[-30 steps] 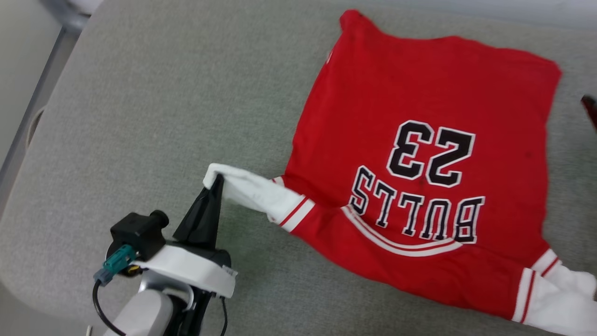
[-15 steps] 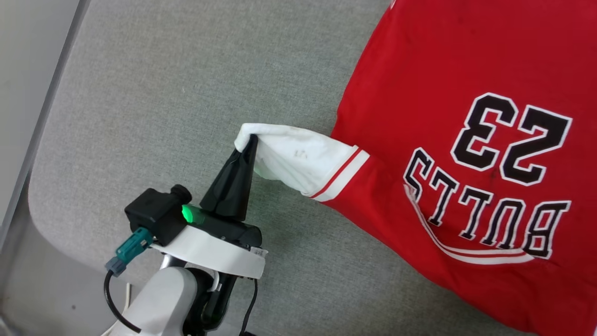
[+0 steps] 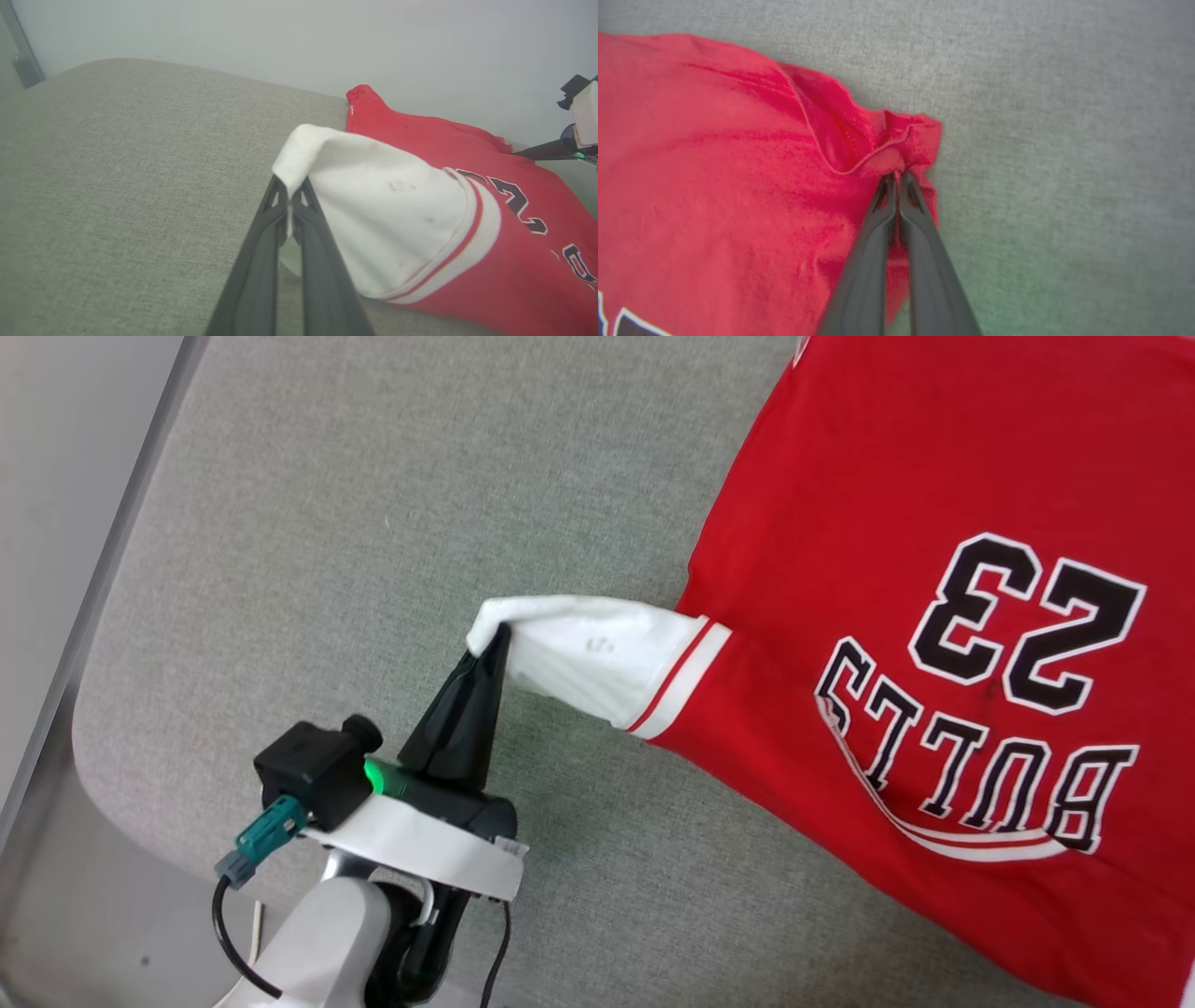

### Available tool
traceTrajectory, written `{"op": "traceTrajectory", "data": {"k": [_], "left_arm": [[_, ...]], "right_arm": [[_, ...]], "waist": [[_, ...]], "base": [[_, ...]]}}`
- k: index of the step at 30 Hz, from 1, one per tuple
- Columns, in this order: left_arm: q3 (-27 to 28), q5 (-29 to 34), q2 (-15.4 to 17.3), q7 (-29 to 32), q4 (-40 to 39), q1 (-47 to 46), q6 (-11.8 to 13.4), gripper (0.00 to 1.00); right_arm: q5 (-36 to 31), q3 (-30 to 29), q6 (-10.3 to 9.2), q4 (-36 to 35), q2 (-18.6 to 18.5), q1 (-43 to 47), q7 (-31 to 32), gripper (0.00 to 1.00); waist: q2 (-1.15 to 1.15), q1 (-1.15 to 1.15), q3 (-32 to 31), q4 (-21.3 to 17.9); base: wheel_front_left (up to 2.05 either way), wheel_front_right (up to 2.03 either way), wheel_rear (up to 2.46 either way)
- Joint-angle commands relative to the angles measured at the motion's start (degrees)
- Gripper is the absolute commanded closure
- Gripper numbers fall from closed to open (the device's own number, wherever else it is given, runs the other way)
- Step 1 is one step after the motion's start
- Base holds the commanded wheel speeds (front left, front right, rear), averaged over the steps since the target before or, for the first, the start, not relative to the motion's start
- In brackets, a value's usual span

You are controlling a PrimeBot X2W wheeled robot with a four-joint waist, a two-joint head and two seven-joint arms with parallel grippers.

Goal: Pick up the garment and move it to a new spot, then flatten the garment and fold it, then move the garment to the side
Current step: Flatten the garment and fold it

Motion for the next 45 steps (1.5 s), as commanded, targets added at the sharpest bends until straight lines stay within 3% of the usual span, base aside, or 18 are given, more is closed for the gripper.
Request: {"op": "traceTrajectory", "data": {"k": [1,9,17,23,33,39,40,41,45], "left_arm": [[0.4,0.2,0.3,-0.4,0.4,0.7,0.2,1.00],[2.5,-1.3,2.4,0.3,3.6,4.5,1.7,1.00],[4.2,-3.0,4.9,2.2,5.7,9.2,3.5,1.00],[5.2,-4.3,6.6,4.0,7.2,12.2,4.1,1.00],[5.5,-6.0,8.3,6.5,8.7,15.9,5.2,1.00],[5.8,-6.5,8.5,6.8,9.2,16.7,5.6,1.00],[5.8,-6.6,8.4,6.9,9.1,16.7,5.6,1.00],[5.8,-6.7,8.5,6.9,9.0,16.8,5.7,1.00],[5.2,-6.4,8.5,6.9,8.8,15.6,5.2,1.00]], "right_arm": [[-0.1,-0.1,-0.10,0.9,-0.2,3.2,0.6,1.00],[3.4,-1.8,-0.10,-8.8,-0.8,12.5,-0.4,1.00],[7.6,-5.5,-0.09,-22.0,4.3,31.6,-2.4,1.00],[9.0,-8.2,-0.10,-29.5,10.2,46.5,-5.5,1.00],[8.3,-7.9,-0.09,-32.4,20.5,64.1,-10.2,1.00],[11.4,-5.7,-0.09,-28.5,22.9,67.7,-13.6,1.00],[12.5,-5.4,-0.09,-28.1,23.0,67.0,-14.9,0.54],[12.8,-5.1,-0.09,-27.7,23.1,66.3,-16.6,0.00],[12.5,-3.6,-0.08,-27.6,21.1,61.5,-30.7,0.00]], "waist": [[0.00,0.00,-1.6,-1.0],[0.00,0.00,-9.6,-6.4],[0.00,0.00,-16.5,-13.6],[0.00,0.00,-20.4,-18.8],[0.00,0.00,-23.8,-24.2],[0.00,0.00,-24.7,-25.3],[0.00,0.00,-24.8,-25.4],[0.00,0.00,-24.9,-25.4],[0.00,0.00,-24.7,-24.9]], "base": [[0.00,0.00,0.00],[0.00,0.00,0.00],[0.00,0.00,0.00],[0.00,0.00,0.00],[0.00,0.00,0.00],[0.00,0.00,0.00],[0.00,0.00,0.00],[0.00,0.00,0.00],[0.00,0.00,0.00]]}}
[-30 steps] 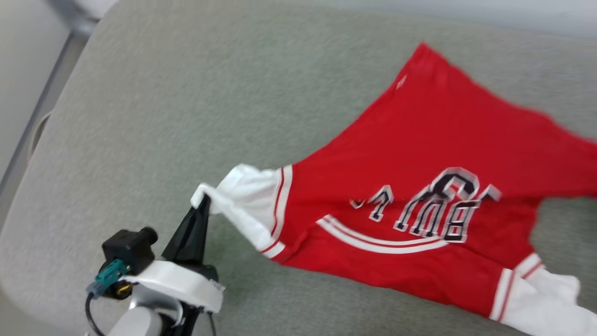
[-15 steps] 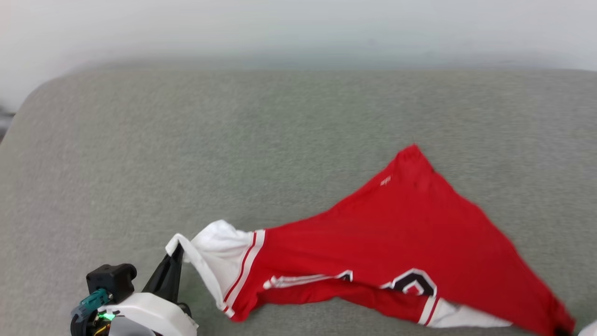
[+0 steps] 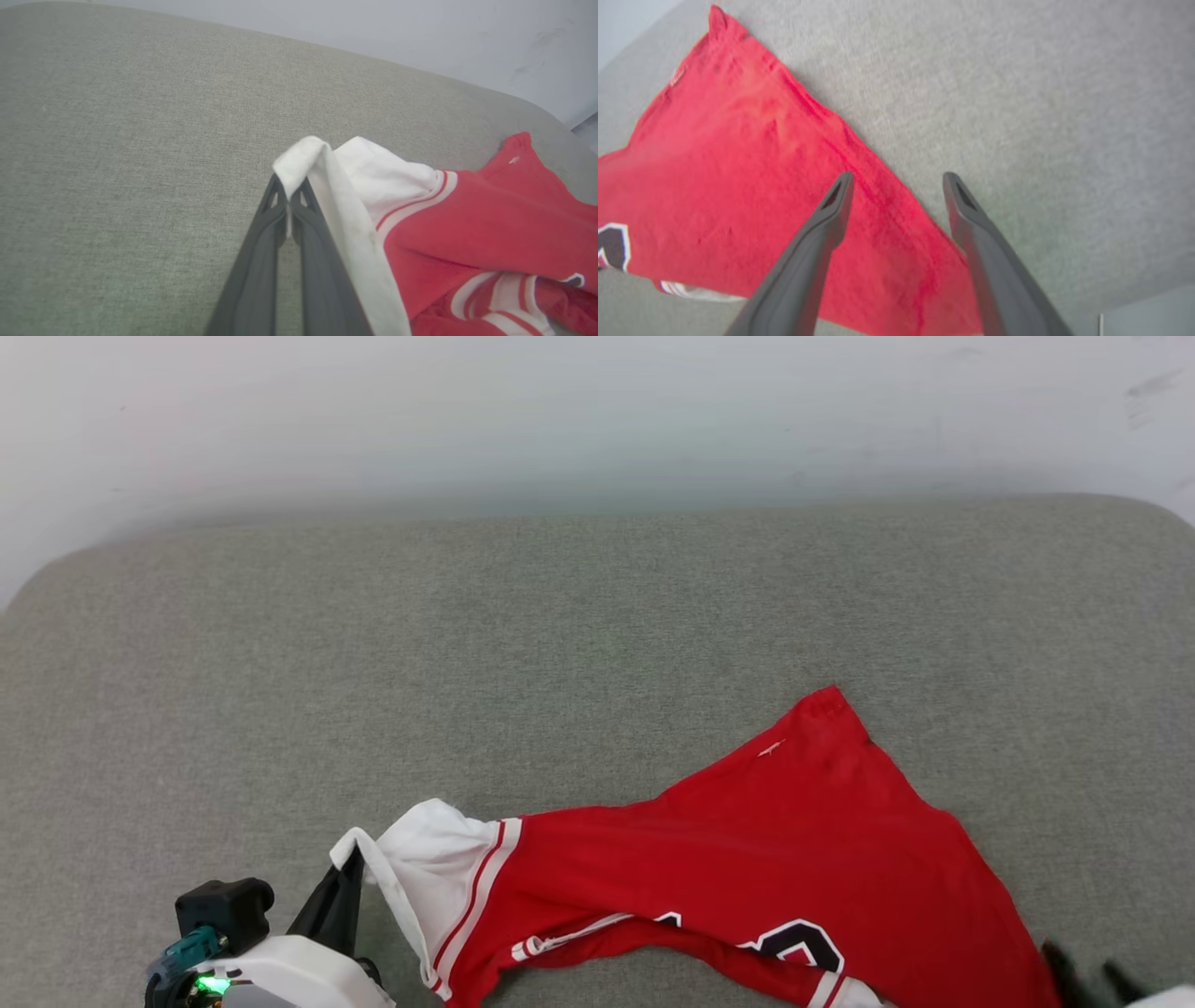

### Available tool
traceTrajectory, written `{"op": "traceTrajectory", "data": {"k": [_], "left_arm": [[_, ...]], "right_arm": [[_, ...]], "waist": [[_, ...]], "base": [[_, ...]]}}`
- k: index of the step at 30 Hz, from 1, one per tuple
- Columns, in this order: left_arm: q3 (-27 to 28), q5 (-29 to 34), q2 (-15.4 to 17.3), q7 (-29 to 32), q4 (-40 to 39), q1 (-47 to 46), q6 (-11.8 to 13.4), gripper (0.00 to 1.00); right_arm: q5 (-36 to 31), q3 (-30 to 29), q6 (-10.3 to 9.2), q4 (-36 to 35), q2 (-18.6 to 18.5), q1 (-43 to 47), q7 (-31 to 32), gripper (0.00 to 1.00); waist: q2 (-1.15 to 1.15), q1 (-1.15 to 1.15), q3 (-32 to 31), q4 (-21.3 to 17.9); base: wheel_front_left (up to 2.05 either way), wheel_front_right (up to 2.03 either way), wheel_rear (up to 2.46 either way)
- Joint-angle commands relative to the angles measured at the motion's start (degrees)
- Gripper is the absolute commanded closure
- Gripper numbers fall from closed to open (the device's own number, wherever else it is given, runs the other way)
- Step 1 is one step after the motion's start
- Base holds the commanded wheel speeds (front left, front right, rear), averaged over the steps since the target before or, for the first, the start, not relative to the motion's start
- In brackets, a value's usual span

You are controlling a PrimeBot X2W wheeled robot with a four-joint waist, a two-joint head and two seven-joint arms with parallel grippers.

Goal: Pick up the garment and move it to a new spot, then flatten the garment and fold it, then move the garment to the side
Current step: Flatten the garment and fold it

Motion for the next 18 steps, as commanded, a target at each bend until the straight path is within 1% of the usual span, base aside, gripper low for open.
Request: {"op": "traceTrajectory", "data": {"k": [1,5,7,9,10,12,15,18], "left_arm": [[-0.1,0.3,0.0,-0.4,-0.1,-1.3,-0.3,1.00],[-0.6,0.7,-0.5,-0.5,-0.6,-2.7,-0.5,1.00],[-0.9,0.9,-0.9,-0.7,-0.9,-3.6,-0.7,1.00],[-1.5,1.1,-1.3,-0.8,-0.9,-4.6,-1.0,1.00],[-1.5,1.1,-1.3,-0.8,-0.9,-4.6,-1.0,1.00],[-1.8,1.1,-1.6,-1.0,-0.4,-5.5,-1.4,1.00],[-2.6,1.5,-2.3,-1.1,0.0,-7.3,-2.0,1.00],[-3.2,1.8,-2.9,-1.6,0.5,-9.2,-2.7,1.00]], "right_arm": [[-0.1,0.4,-0.04,0.0,-1.7,-2.8,-5.8,0.00],[-0.7,1.5,-0.04,1.5,-4.3,-8.1,-16.2,0.00],[-0.9,2.8,-0.04,3.2,-5.4,-10.6,-19.2,0.00],[-1.1,4.2,-0.04,5.0,-6.9,-13.5,-20.6,0.00],[-1.1,4.2,-0.04,5.0,-6.9,-13.5,-20.6,0.00],[-1.3,6.2,-0.04,6.7,-8.5,-16.5,-20.5,0.00],[-0.5,9.4,-0.04,8.6,-11.7,-20.8,-17.6,0.00],[1.5,13.7,-0.04,10.6,-15.3,-25.5,-9.6,0.00]], "waist": [[0.00,0.01,0.4,0.6],[0.00,0.01,1.4,1.8],[0.00,0.01,1.9,2.5],[0.00,0.01,2.5,3.4],[0.00,0.01,2.5,3.4],[0.00,0.01,3.1,4.3],[0.00,0.01,4.6,5.7],[0.00,0.01,6.2,7.0]], "base": [[0.00,0.00,0.00],[0.00,0.00,0.00],[0.00,0.00,0.00],[0.00,0.00,0.00],[0.00,0.00,0.00],[0.00,0.00,0.00],[0.00,0.00,0.00],[0.00,0.00,0.00]]}}
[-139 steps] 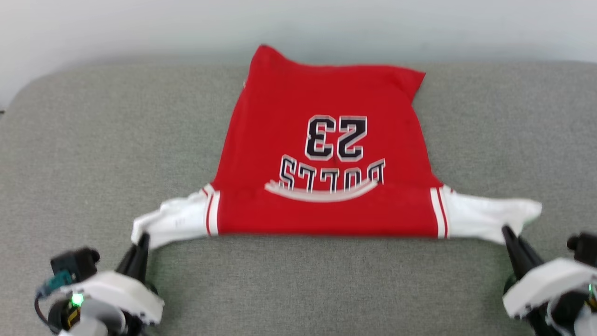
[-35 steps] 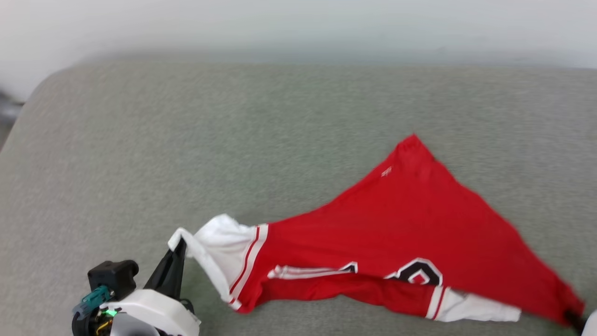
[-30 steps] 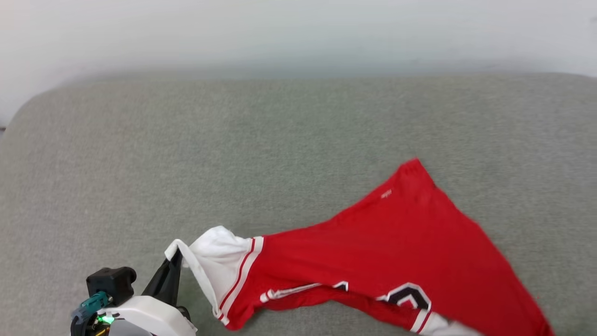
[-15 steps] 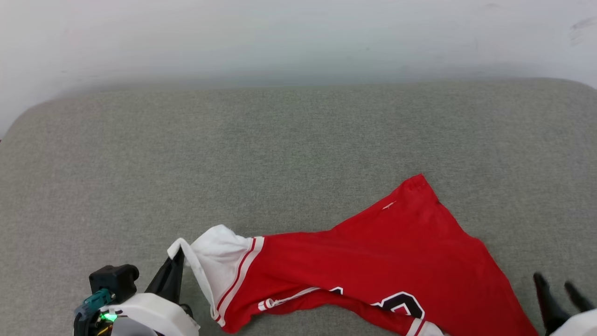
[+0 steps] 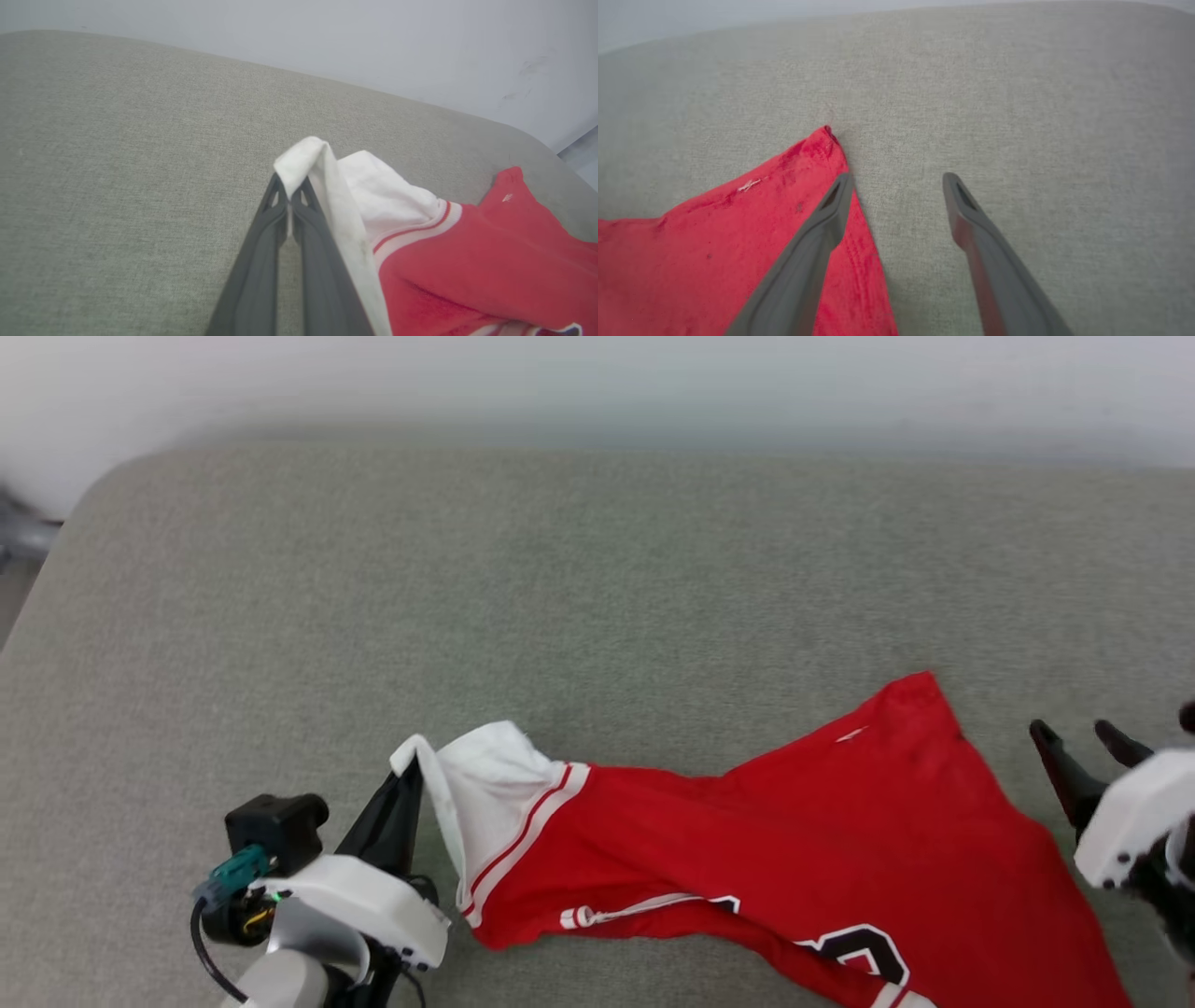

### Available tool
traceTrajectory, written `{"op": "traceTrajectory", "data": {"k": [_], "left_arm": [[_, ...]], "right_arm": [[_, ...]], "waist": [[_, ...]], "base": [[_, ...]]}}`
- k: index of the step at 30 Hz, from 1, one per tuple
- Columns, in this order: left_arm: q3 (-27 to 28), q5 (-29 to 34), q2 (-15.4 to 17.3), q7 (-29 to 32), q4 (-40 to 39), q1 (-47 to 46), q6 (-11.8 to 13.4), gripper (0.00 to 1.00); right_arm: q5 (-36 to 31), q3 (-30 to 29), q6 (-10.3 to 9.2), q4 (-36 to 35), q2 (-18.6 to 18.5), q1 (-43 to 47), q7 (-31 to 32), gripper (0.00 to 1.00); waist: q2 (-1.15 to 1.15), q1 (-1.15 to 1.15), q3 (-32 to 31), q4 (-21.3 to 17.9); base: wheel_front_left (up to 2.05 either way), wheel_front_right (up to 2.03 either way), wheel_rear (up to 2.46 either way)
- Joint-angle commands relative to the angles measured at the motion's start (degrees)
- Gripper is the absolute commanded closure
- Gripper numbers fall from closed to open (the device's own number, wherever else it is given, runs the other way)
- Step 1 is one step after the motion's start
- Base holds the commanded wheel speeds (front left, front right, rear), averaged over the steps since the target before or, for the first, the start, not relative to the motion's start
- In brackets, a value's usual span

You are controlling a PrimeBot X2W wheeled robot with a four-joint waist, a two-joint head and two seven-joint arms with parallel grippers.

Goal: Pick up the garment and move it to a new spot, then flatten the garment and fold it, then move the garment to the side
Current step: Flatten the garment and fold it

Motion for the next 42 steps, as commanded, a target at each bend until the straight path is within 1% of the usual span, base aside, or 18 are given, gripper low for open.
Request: {"op": "traceTrajectory", "data": {"k": [1,3,6,9,13,17,19,22,23,24,25,28,33,38,42], "left_arm": [[-0.4,0.3,-0.4,-0.5,0.3,-1.4,-0.5,1.00],[-0.6,0.5,-0.8,-0.8,0.5,-2.7,-0.9,1.00],[-1.1,1.0,-1.6,-1.5,0.5,-4.5,-1.4,1.00],[-1.7,1.3,-2.2,-1.9,0.6,-6.2,-1.9,1.00],[-2.3,1.6,-3.2,-2.4,0.7,-8.2,-2.5,1.00],[-2.7,1.9,-3.8,-3.1,1.2,-9.7,-3.1,1.00],[-2.9,1.9,-4.1,-3.3,1.7,-10.1,-3.5,1.00],[-2.9,1.7,-4.3,-3.7,2.4,-10.3,-3.6,1.00],[-2.9,1.6,-4.4,-3.9,2.6,-10.3,-3.7,1.00],[-2.8,1.5,-4.4,-3.9,2.8,-10.2,-3.7,1.00],[-2.7,1.5,-4.4,-4.0,3.0,-10.0,-3.7,1.00],[-2.5,1.1,-4.0,-3.9,3.7,-9.4,-3.7,1.00],[-1.7,0.9,-2.8,-3.6,4.0,-9.9,-3.4,1.00],[0.2,0.7,0.0,-2.4,4.1,-12.2,-3.1,1.00],[2.3,-0.7,2.3,-0.8,5.4,-15.4,-3.8,1.00]], "right_arm": [[1.1,1.9,-0.04,0.5,-2.0,-2.6,4.1,0.00],[2.5,4.5,-0.04,0.5,-4.7,-5.8,10.6,0.00],[5.0,7.8,-0.04,0.2,-7.1,-9.8,19.5,0.00],[5.7,10.8,-0.04,-0.2,-8.8,-13.1,25.3,0.00],[5.7,14.2,-0.04,0.9,-10.0,-16.0,28.9,0.00],[6.5,16.7,-0.04,3.9,-10.0,-17.0,30.1,0.00],[7.0,18.4,-0.03,6.3,-9.6,-15.9,31.3,0.00],[9.8,21.1,0.06,9.7,-8.3,-12.5,34.8,0.00],[10.4,21.8,0.05,10.3,-8.2,-11.7,35.7,0.13],[11.3,22.3,0.05,10.8,-8.1,-11.2,36.4,0.65],[11.9,22.8,0.06,10.9,-8.0,-10.9,36.4,1.00],[12.6,23.0,0.05,10.2,-8.5,-12.3,34.7,1.00],[13.1,20.8,-0.03,7.9,-9.9,-17.0,29.9,1.00],[12.3,17.5,-0.04,6.6,-9.7,-20.0,24.8,1.00],[9.8,15.5,-0.05,6.8,-8.9,-21.6,21.8,1.00]], "waist": [[0.00,0.00,1.8,1.7],[0.00,0.00,2.8,2.6],[0.00,0.00,4.3,3.9],[0.00,0.00,6.1,5.2],[0.00,0.00,8.6,6.5],[0.00,0.00,10.8,7.3],[0.00,0.00,11.5,7.6],[0.00,0.00,11.6,7.8],[0.00,0.00,11.6,7.8],[0.00,0.00,11.5,7.7],[0.00,0.00,11.3,7.5],[0.00,0.00,10.3,6.8],[0.00,0.00,7.8,5.5],[0.00,0.00,4.5,3.4],[0.00,0.00,2.4,1.3]], "base": [[0.00,0.00,0.00],[0.00,0.00,0.00],[0.00,0.00,0.00],[0.00,0.00,0.00],[0.00,0.00,0.00],[0.00,0.00,0.00],[0.00,0.00,0.00],[0.00,0.00,0.00],[0.00,0.00,0.00],[0.00,0.00,0.00],[0.00,0.00,0.00],[0.00,0.00,0.00],[0.00,0.00,0.00],[0.00,0.00,0.00],[0.00,0.00,0.00]]}}
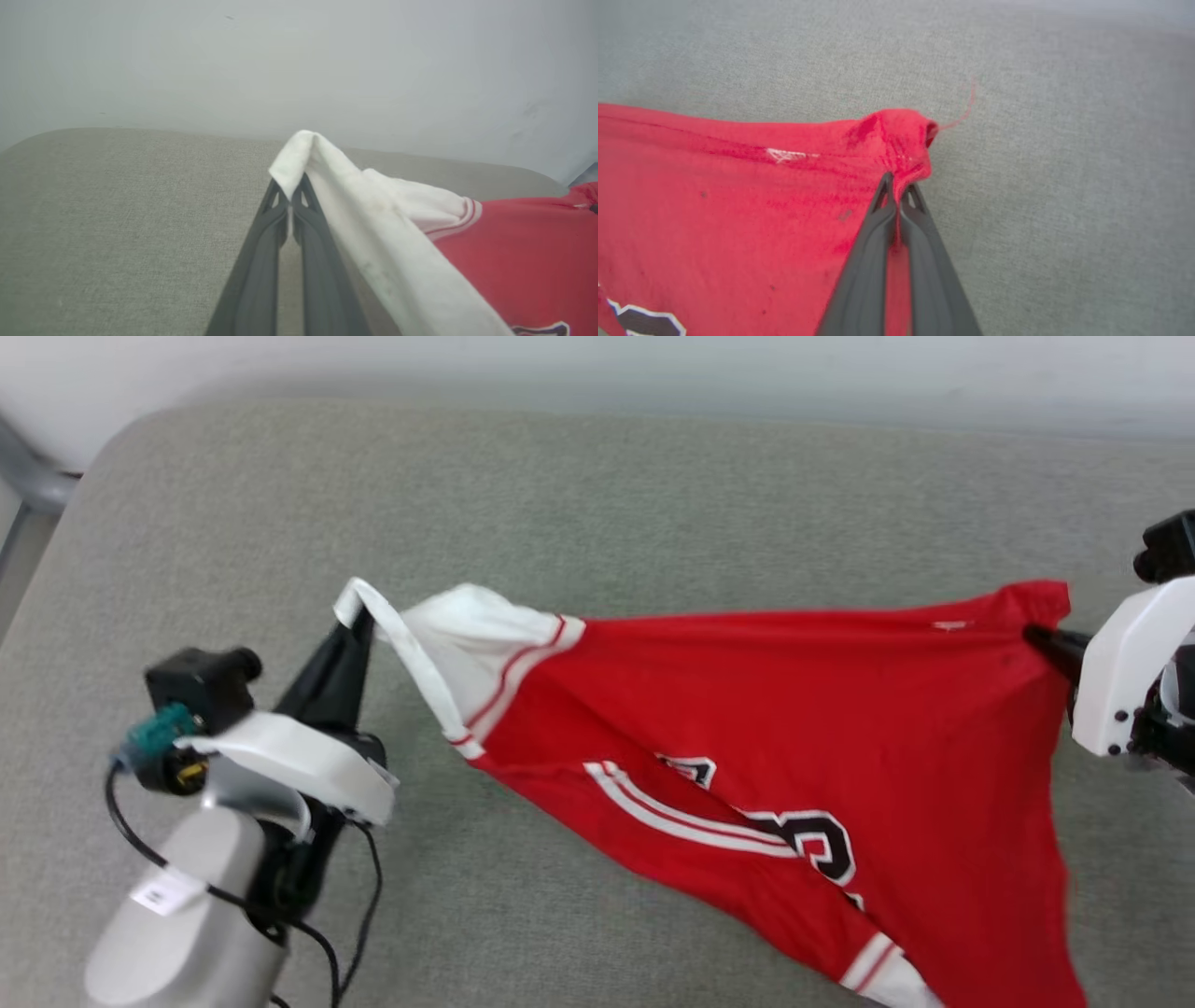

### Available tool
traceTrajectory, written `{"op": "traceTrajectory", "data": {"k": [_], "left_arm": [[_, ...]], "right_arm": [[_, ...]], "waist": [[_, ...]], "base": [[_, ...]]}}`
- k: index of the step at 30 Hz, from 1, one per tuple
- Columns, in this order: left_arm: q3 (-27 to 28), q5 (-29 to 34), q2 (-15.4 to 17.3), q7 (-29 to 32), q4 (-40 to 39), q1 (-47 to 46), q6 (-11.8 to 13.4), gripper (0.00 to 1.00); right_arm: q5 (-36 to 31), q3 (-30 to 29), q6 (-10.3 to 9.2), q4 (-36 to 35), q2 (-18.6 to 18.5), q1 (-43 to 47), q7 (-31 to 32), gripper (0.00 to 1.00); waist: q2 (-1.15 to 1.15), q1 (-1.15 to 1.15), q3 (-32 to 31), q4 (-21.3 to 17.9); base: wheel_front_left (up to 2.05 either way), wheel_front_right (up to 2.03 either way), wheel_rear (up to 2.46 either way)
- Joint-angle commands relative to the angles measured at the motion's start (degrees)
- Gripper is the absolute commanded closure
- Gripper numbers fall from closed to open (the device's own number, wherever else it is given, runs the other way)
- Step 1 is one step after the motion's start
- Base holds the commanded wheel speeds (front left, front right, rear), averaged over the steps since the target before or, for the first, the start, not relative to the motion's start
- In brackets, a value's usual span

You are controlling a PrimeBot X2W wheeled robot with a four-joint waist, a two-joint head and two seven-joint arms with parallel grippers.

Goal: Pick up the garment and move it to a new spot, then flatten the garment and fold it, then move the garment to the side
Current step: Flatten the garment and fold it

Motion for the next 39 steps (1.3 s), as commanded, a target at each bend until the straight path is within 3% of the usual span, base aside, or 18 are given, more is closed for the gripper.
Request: {"op": "traceTrajectory", "data": {"k": [1,15,27,34,39], "left_arm": [[1.0,-0.5,1.3,0.7,0.9,-2.5,-0.2,1.00],[3.0,1.3,5.3,4.5,14.4,-27.7,-3.0,1.00],[3.0,7.9,10.8,3.5,24.1,-54.1,-2.8,1.00],[2.6,9.8,11.6,4.0,26.4,-65.6,-3.2,1.00],[2.0,10.3,10.4,3.0,29.1,-71.2,-3.9,1.00]], "right_arm": [[-1.5,-0.8,-0.07,0.1,0.6,-1.6,-1.4,1.00],[-12.5,-5.0,-0.11,6.0,4.8,-16.9,-12.1,1.00],[-19.5,-7.6,-0.30,8.9,5.1,-40.3,-21.2,1.00],[-22.3,-9.0,-0.37,10.7,5.1,-50.4,-23.8,1.00],[-24.1,-8.7,-0.37,12.9,6.1,-55.8,-25.6,1.00]], "waist": [[0.00,0.00,-1.9,-2.4],[0.00,0.00,-1.4,-7.6],[0.00,0.00,8.1,-8.7],[0.00,0.00,15.1,-7.6],[0.00,0.00,20.9,-6.3]], "base": [[0.00,0.00,0.00],[0.00,0.00,0.00],[0.00,0.00,0.00],[0.00,0.00,0.00],[0.00,0.00,0.00]]}}
